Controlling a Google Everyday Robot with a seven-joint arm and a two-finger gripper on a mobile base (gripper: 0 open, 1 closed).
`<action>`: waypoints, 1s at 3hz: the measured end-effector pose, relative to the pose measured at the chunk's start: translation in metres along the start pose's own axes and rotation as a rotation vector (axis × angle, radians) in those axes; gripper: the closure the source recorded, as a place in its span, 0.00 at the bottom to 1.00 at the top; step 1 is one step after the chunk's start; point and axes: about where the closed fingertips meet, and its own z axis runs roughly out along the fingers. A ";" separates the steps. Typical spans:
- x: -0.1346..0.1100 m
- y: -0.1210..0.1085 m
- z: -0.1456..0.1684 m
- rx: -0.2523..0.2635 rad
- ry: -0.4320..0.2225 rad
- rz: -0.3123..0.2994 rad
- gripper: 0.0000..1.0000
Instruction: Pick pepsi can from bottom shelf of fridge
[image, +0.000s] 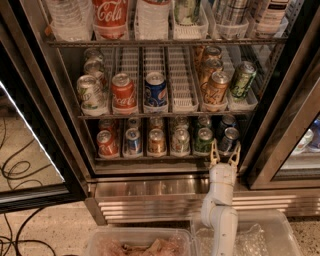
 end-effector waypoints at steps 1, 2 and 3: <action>0.003 -0.014 0.003 0.060 0.011 0.009 0.37; 0.002 -0.028 0.006 0.109 0.008 0.015 0.38; 0.005 -0.029 0.006 0.116 0.006 0.011 0.38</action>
Offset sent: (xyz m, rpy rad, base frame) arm 0.0054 -0.0445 0.0140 0.0708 -0.0694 -0.1596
